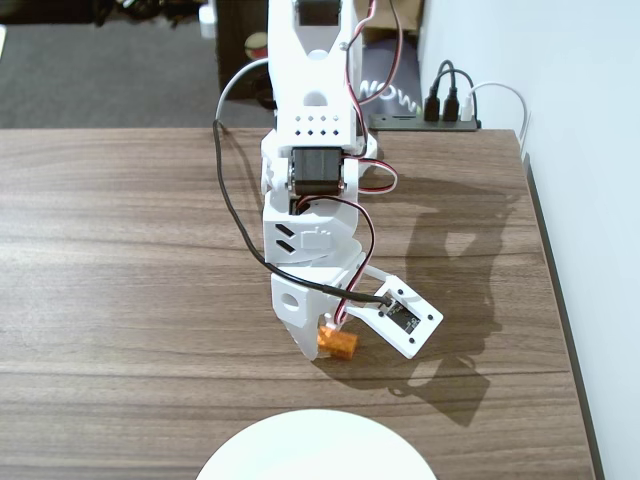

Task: Grasp a lego block and put it on the plate.

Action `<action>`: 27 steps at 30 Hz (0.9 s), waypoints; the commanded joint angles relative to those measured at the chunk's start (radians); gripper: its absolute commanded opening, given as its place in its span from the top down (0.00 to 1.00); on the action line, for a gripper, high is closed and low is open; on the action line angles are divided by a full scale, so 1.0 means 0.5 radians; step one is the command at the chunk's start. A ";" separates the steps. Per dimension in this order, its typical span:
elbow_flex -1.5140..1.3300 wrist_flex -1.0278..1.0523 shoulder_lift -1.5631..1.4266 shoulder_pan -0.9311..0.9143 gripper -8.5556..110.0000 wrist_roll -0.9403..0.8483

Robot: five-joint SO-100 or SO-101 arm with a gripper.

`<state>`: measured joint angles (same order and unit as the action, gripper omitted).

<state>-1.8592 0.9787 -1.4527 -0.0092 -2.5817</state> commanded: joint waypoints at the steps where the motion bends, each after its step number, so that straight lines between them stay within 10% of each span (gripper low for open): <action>1: -0.006 0.009 -0.074 0.012 0.81 -0.003; 27: -0.037 0.061 -0.206 0.064 0.87 0.230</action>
<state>-1.8791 1.0063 -1.4956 0.0138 -2.4958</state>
